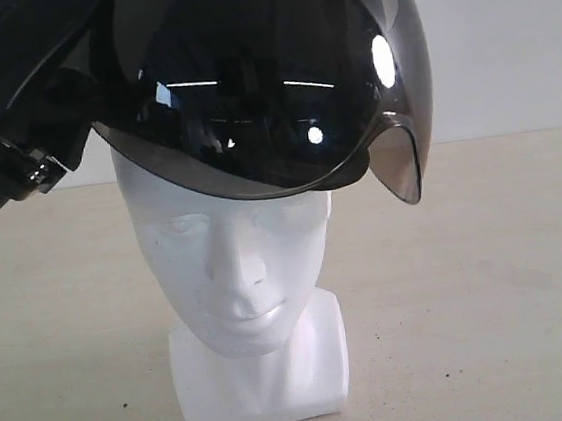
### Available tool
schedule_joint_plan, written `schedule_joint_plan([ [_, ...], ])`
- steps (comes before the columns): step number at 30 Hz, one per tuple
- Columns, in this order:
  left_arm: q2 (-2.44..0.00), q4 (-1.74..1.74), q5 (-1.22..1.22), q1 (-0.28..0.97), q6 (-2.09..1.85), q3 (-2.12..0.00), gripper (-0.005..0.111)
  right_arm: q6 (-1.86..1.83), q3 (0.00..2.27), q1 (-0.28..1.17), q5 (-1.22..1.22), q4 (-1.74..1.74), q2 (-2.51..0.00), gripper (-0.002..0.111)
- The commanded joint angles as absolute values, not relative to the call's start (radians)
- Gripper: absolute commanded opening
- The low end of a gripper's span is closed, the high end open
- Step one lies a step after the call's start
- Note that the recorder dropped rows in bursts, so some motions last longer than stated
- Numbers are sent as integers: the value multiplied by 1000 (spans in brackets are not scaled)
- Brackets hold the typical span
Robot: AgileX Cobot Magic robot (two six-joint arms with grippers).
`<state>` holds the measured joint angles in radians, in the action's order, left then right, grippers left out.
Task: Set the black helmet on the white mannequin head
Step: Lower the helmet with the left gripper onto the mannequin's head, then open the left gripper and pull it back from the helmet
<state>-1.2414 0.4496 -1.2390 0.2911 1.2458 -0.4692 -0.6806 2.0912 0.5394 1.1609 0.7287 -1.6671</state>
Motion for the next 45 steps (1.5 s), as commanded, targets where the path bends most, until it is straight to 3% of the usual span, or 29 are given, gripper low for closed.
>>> schedule_joint_plan([
  [1, -1229, 349, -1221, 263, 1135, -459, 5, -674, 2093, 546, 1191, 708, -1677, 0],
  [23, -1123, 308, -1221, 263, 1119, -307, 5, -627, 2093, 557, 1221, 668, -1677, 0],
  [45, -1016, 306, -1221, 263, 1018, -303, 5, -601, 2093, 569, 1219, 638, -1716, 0],
])
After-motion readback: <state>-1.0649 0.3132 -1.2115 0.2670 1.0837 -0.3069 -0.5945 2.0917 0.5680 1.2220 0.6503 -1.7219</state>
